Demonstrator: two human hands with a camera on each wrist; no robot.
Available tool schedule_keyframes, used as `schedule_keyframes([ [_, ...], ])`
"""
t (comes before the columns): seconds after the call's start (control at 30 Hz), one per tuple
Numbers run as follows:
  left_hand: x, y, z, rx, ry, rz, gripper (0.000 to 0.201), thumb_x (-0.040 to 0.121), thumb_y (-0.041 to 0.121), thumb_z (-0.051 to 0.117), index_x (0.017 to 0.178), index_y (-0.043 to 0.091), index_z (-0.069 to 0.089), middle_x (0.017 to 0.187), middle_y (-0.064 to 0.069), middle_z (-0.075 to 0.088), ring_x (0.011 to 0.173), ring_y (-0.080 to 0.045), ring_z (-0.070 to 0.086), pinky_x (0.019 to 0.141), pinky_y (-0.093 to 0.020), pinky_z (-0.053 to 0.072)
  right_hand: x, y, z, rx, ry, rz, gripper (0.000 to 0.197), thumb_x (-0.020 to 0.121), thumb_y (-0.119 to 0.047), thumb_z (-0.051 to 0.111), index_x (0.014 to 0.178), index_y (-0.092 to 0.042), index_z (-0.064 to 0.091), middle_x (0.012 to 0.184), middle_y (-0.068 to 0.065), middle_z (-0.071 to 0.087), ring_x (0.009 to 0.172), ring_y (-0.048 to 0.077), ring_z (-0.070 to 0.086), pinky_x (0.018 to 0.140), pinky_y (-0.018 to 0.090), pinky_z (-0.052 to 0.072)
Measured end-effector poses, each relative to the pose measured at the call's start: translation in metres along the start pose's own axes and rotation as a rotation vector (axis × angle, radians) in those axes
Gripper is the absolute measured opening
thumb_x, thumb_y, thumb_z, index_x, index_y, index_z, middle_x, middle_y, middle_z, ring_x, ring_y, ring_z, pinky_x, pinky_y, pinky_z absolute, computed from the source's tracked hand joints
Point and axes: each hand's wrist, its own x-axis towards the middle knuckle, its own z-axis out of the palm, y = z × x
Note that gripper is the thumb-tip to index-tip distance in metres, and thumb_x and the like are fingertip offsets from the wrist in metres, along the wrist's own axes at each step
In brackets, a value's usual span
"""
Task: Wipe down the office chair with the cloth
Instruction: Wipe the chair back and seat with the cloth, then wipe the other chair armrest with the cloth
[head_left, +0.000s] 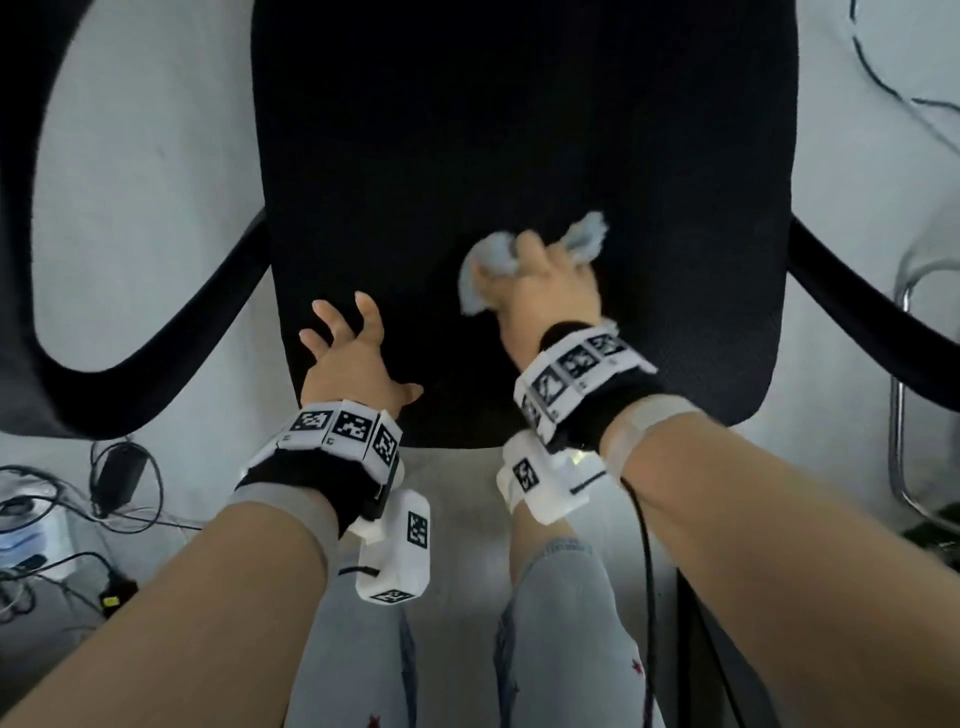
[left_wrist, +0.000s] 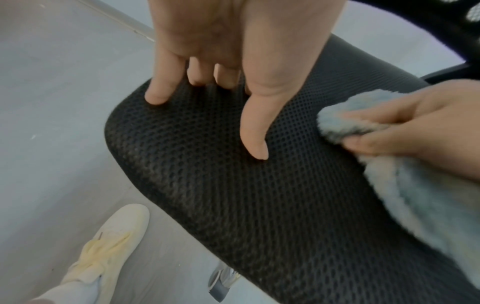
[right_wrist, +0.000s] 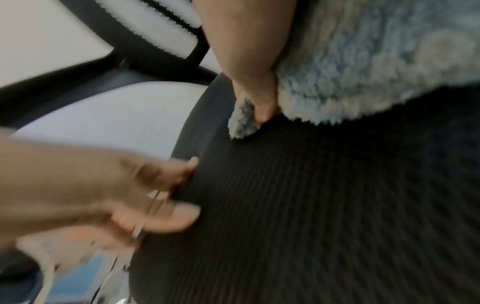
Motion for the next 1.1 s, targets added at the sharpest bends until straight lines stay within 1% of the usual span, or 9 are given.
schedule_keyframes([
  [0.1,-0.008,-0.010,-0.015,-0.052,-0.074,0.027,0.096,0.081,0.032,0.065,0.147,0.027,-0.004,0.155,-0.012,-0.020,0.143,-0.039,-0.004,0.112,-0.047,0.026,-0.020,-0.016,0.006,0.053,-0.250,-0.190,0.045,0.089,-0.028,0.053,0.133,-0.034,0.043,0.129,0.007,0.039,0.117,0.031,0.040,0.094,0.045,0.036],
  [0.2,-0.024,-0.019,-0.034,-0.163,-0.137,0.056,0.077,0.085,0.029,0.062,0.146,0.030,0.016,0.158,-0.004,-0.009,0.145,-0.031,0.009,0.114,-0.037,0.023,-0.031,-0.014,-0.015,0.368,-0.420,-0.068,0.035,0.091,-0.030,0.052,0.126,-0.030,0.054,0.106,0.005,0.037,0.111,0.030,0.044,0.098,0.040,0.037],
  [0.4,-0.070,-0.030,-0.077,-0.588,-0.016,0.199,0.044,0.089,0.020,0.056,0.133,0.017,0.048,0.136,-0.006,0.053,0.125,-0.020,0.049,0.107,-0.030,0.035,-0.039,-0.039,-0.069,0.738,-0.099,0.054,0.031,0.087,-0.018,0.060,0.119,-0.017,0.061,0.081,-0.009,0.031,0.092,0.014,0.041,0.076,0.013,0.030],
  [0.5,-0.093,-0.043,-0.115,-0.863,0.056,0.273,0.032,0.090,0.014,0.055,0.122,0.010,0.058,0.114,-0.008,0.065,0.107,-0.018,0.061,0.100,-0.032,0.045,-0.029,-0.073,-0.100,0.710,-0.088,-0.013,0.036,0.089,-0.018,0.058,0.125,-0.021,0.055,0.095,-0.001,0.035,0.100,0.019,0.043,0.091,0.019,0.034],
  [0.67,-0.128,-0.096,-0.180,-1.319,0.375,0.373,0.020,0.093,0.011,0.049,0.091,0.025,0.063,0.077,0.006,0.066,0.064,0.001,0.064,0.065,-0.016,0.052,-0.014,-0.147,-0.136,0.713,-0.020,-0.164,0.038,0.090,-0.018,0.055,0.128,-0.021,0.053,0.099,0.002,0.034,0.098,0.013,0.038,0.086,0.012,0.028],
  [0.8,-0.119,-0.159,-0.188,-1.503,0.608,0.194,0.023,0.092,0.008,0.049,0.091,0.027,0.061,0.084,0.006,0.064,0.074,-0.004,0.059,0.066,-0.018,0.048,0.007,-0.203,-0.153,0.594,0.087,-0.260,0.042,0.091,-0.024,0.054,0.132,-0.025,0.048,0.108,0.006,0.036,0.100,0.015,0.037,0.093,0.009,0.032],
  [0.87,-0.104,-0.180,-0.170,-1.456,0.479,0.096,0.022,0.093,0.010,0.047,0.109,0.017,0.060,0.103,-0.002,0.064,0.087,-0.008,0.056,0.071,-0.019,0.043,0.026,-0.221,-0.154,0.546,0.174,-0.268,0.042,0.090,-0.026,0.054,0.132,-0.027,0.047,0.116,0.013,0.039,0.108,0.024,0.043,0.100,0.033,0.039],
  [0.97,-0.089,-0.188,-0.134,-1.318,0.132,0.116,0.034,0.094,0.010,0.046,0.128,0.010,0.052,0.123,-0.005,0.059,0.099,-0.004,0.055,0.074,-0.012,0.044,0.055,-0.233,-0.144,0.354,0.201,-0.196,0.042,0.092,-0.031,0.051,0.133,-0.028,0.046,0.120,0.017,0.039,0.109,0.031,0.044,0.097,0.045,0.042],
  [1.1,-0.073,-0.183,-0.104,-1.263,-0.071,0.262,0.039,0.090,-0.009,0.044,0.127,0.001,0.049,0.111,-0.004,0.056,0.063,0.016,0.059,0.066,-0.001,0.045,0.024,-0.233,-0.113,0.112,0.172,-0.332,0.040,0.088,-0.026,0.050,0.128,-0.028,0.052,0.116,0.021,0.046,0.097,0.039,0.050,0.082,0.047,0.048],
])
